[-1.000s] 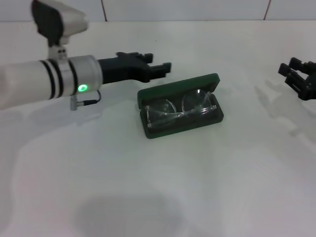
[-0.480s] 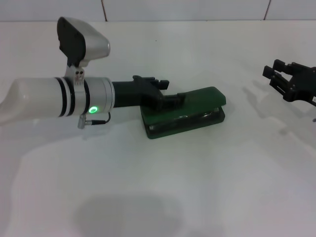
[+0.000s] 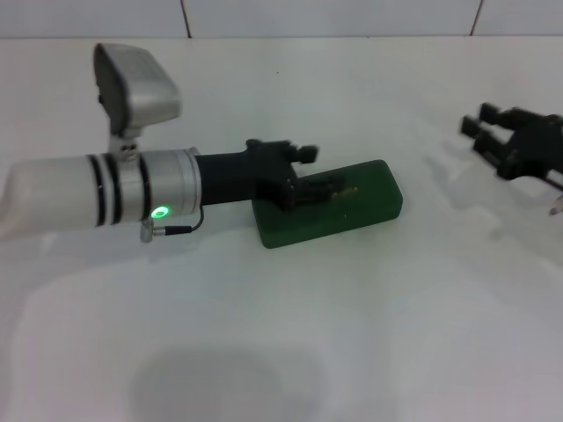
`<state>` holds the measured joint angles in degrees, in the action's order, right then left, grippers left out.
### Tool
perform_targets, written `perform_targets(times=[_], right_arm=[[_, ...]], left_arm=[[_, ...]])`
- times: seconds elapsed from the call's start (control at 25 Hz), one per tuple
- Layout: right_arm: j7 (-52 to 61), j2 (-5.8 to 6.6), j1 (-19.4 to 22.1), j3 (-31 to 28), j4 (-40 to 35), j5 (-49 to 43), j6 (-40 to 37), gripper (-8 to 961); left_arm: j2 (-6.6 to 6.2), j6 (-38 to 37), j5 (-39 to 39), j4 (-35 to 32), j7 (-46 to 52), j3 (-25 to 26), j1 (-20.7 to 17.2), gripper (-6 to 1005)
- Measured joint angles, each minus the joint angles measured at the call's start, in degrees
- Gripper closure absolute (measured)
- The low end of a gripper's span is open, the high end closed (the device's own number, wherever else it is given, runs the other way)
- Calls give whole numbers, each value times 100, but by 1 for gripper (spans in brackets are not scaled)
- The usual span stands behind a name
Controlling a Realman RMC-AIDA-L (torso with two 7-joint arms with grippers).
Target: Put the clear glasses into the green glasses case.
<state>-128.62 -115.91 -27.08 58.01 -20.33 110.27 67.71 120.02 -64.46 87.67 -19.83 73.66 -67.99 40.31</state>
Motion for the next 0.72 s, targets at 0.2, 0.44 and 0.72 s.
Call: perform_targets(times=[0.2, 0.44, 0.72], right_arm=[[358, 201, -310, 1198, -266, -263, 707, 584], [495, 249, -569, 1357, -523, -969, 1429, 402], [-93, 109, -517, 1389, -691, -1217, 1472, 219]], left_arm=[[-39, -1647, -610, -530, -863, 25, -767, 293], [-55, -2634, -767, -875, -1755, 93, -1614, 186], [-71, -2889, -968, -852, -2093, 123, -2094, 117]])
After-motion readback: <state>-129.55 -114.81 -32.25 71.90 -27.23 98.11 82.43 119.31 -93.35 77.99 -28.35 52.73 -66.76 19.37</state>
